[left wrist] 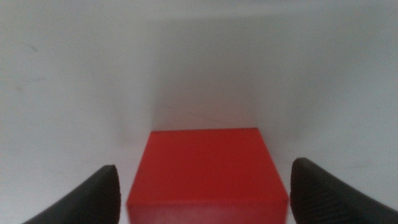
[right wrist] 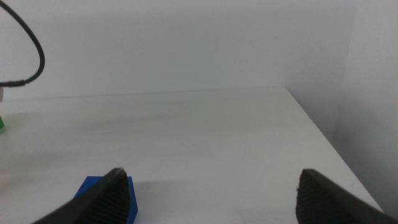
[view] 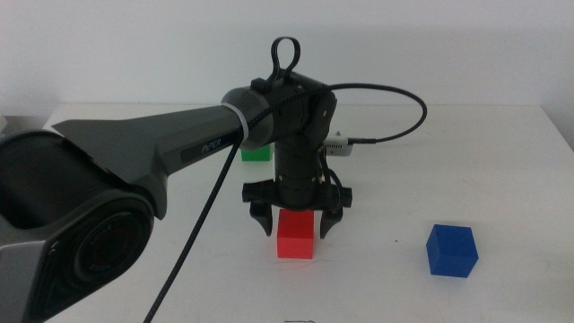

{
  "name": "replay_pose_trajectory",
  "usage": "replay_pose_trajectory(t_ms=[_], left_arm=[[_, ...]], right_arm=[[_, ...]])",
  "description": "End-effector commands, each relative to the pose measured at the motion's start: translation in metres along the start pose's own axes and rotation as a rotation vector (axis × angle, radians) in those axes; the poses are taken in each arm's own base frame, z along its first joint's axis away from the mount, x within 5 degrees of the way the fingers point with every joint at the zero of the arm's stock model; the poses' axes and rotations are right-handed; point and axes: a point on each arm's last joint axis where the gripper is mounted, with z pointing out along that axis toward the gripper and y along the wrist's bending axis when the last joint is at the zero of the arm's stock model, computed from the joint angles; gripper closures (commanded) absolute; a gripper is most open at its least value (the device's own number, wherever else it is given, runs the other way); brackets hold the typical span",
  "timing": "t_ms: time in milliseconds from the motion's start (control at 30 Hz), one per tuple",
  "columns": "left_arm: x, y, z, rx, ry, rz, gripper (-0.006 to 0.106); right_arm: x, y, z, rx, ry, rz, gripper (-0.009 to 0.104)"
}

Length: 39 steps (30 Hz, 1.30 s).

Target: Stack red cubes first, then green, then blue cubes in a specific spot.

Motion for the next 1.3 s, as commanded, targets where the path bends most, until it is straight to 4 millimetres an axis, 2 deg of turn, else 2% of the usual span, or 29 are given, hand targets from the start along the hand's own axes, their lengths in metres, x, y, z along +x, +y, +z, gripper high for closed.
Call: replay_pose_trajectory(t_ms=[0,100,200,333,433,567,667,767,933,1033,1133,1267], left_arm=[[0.002,0.001,-0.057,0.036,-0.092,0.008,0.007],[0.006,0.006,-0.088,0.014,-0.132,0.017,0.007],[0.011,0.015,-0.13,0.023,-0.247,0.027,0.007],[0.015,0.039,-0.175,0.025,-0.373,0.002,0.008],[0.009,0.062,-0.189,0.018,-0.423,0.002,0.009],[-0.016,0.096,-0.198,0.011,-0.494,0.076,0.009],[-0.039,0.118,-0.198,0.041,-0.515,0.019,0.009],[-0.063,0.128,-0.187,0.095,-0.507,-0.025,0.009],[-0.093,0.119,-0.157,0.133,-0.504,-0.028,0.009],[-0.108,0.114,-0.132,0.138,-0.486,-0.031,0.009],[-0.117,0.109,-0.11,0.155,-0.474,-0.031,0.009],[-0.126,0.106,-0.09,0.155,-0.482,-0.037,0.009]], right_arm=[[-0.015,0.001,-0.003,-0.011,-0.117,-0.015,0.001],[-0.015,0.001,-0.003,-0.011,-0.117,-0.015,0.001],[-0.015,0.001,-0.003,-0.011,-0.117,-0.015,0.001],[-0.015,0.001,-0.003,-0.011,-0.117,-0.015,0.001],[-0.015,0.001,-0.003,-0.011,-0.117,-0.015,0.001],[-0.015,0.001,-0.003,-0.011,-0.117,-0.015,0.001],[-0.015,0.001,-0.003,-0.011,-0.117,-0.015,0.001],[-0.015,0.001,-0.003,-0.011,-0.117,-0.015,0.001],[-0.015,0.001,-0.003,-0.011,-0.117,-0.015,0.001],[-0.015,0.001,-0.003,-0.011,-0.117,-0.015,0.001],[-0.015,0.001,-0.003,-0.011,-0.117,-0.015,0.001],[-0.015,0.001,-0.003,-0.011,-0.117,-0.015,0.001]])
